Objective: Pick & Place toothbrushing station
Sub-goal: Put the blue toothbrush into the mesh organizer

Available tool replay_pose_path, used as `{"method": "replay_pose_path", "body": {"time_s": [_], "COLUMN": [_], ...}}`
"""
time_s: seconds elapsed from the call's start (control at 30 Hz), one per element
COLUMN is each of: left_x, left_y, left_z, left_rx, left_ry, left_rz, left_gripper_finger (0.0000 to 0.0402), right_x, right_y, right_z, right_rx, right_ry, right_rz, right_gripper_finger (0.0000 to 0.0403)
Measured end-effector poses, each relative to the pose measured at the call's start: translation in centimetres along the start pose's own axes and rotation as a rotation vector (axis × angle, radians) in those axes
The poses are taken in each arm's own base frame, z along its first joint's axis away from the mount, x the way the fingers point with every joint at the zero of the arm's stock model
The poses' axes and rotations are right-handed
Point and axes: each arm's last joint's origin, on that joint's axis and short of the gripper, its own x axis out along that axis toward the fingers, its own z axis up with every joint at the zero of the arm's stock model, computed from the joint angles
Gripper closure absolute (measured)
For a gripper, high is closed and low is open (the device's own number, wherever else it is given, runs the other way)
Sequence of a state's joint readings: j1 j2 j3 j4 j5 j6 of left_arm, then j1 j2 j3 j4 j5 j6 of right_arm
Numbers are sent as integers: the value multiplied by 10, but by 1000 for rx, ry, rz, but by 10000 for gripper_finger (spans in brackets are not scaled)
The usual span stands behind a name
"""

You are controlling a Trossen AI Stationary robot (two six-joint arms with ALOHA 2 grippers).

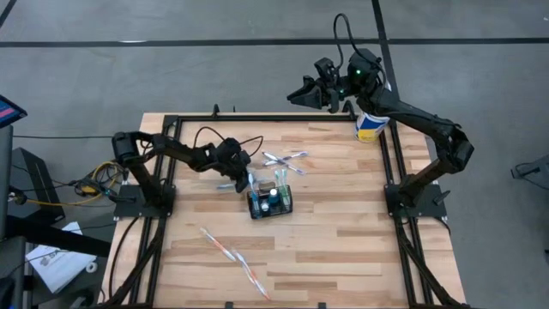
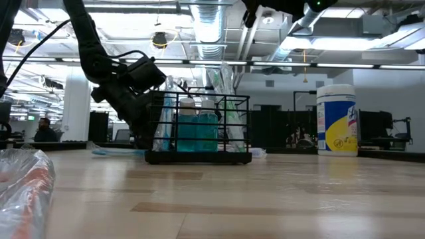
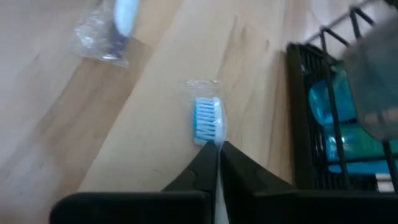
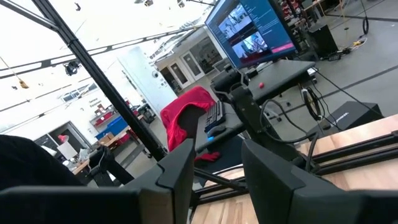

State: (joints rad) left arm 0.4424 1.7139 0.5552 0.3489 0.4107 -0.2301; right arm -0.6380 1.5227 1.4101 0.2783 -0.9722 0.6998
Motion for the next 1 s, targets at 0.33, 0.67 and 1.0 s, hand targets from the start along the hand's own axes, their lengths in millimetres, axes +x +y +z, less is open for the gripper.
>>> {"method": "replay_pose_path", "body": {"time_s": [0.33, 0.67, 1.0], "left_x": [-46, -167, -266], "left_y": [11, -13, -93], "left_z": [34, 76, 53], "left_rx": [-65, -24, 168], "left_ry": [-256, -843, -1334], "left_rz": [112, 149, 0], "left_gripper_finger": [401, 401, 401], "right_x": [0, -3, -4], "right_y": [2, 7, 13], "right_z": [1, 6, 11], "right_rx": [-22, -80, -149], "right_ry": [7, -9, -40], "right_rz": [31, 67, 98], "right_gripper_finger": [276, 276, 276]}}
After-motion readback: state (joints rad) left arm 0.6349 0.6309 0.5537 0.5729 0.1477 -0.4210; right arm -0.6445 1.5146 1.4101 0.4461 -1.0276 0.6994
